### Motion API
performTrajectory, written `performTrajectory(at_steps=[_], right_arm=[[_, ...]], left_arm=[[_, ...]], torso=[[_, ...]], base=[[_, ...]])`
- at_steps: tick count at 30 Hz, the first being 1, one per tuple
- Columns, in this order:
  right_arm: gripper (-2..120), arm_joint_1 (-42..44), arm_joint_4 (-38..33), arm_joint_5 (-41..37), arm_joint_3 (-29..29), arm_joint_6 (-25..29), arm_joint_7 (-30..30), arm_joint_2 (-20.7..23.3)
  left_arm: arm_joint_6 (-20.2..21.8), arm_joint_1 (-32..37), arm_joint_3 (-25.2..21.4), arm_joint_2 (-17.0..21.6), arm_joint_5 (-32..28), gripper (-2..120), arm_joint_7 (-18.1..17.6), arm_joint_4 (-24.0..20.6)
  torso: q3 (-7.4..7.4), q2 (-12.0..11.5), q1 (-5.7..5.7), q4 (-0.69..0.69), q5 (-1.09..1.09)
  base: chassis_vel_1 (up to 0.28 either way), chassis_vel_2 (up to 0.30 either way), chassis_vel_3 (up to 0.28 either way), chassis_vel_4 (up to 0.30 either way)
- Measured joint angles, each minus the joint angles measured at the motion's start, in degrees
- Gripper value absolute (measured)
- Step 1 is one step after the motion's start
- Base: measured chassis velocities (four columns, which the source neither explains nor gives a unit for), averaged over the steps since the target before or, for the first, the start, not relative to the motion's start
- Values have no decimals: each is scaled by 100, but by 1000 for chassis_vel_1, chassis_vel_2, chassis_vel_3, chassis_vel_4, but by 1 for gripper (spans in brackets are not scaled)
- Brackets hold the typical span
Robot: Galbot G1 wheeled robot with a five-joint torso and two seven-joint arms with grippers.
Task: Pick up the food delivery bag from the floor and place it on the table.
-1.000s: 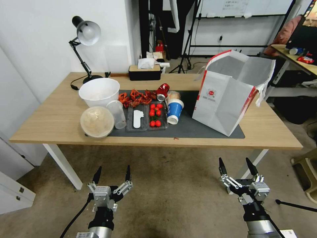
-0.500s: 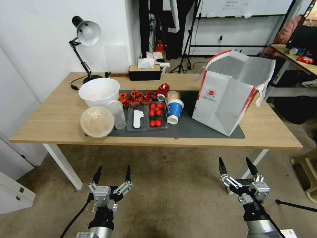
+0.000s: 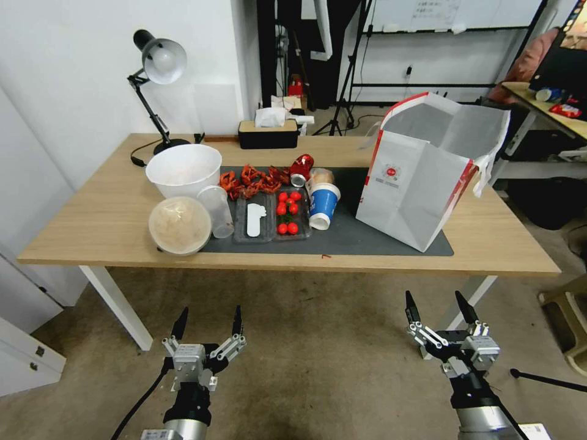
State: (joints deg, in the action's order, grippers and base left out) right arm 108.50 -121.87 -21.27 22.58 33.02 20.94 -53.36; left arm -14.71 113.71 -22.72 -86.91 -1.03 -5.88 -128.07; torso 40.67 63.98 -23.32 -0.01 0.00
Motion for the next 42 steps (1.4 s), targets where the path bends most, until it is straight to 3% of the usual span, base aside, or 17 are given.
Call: performTrajectory(at_steps=[42], right_arm=[[100, -1, 0, 0, 0, 0, 0, 1]], left_arm=[[0, 0, 0, 0, 0, 100, 0, 0]], torso=[[0, 0, 0, 0, 0]], base=[[0, 0, 0, 0]])
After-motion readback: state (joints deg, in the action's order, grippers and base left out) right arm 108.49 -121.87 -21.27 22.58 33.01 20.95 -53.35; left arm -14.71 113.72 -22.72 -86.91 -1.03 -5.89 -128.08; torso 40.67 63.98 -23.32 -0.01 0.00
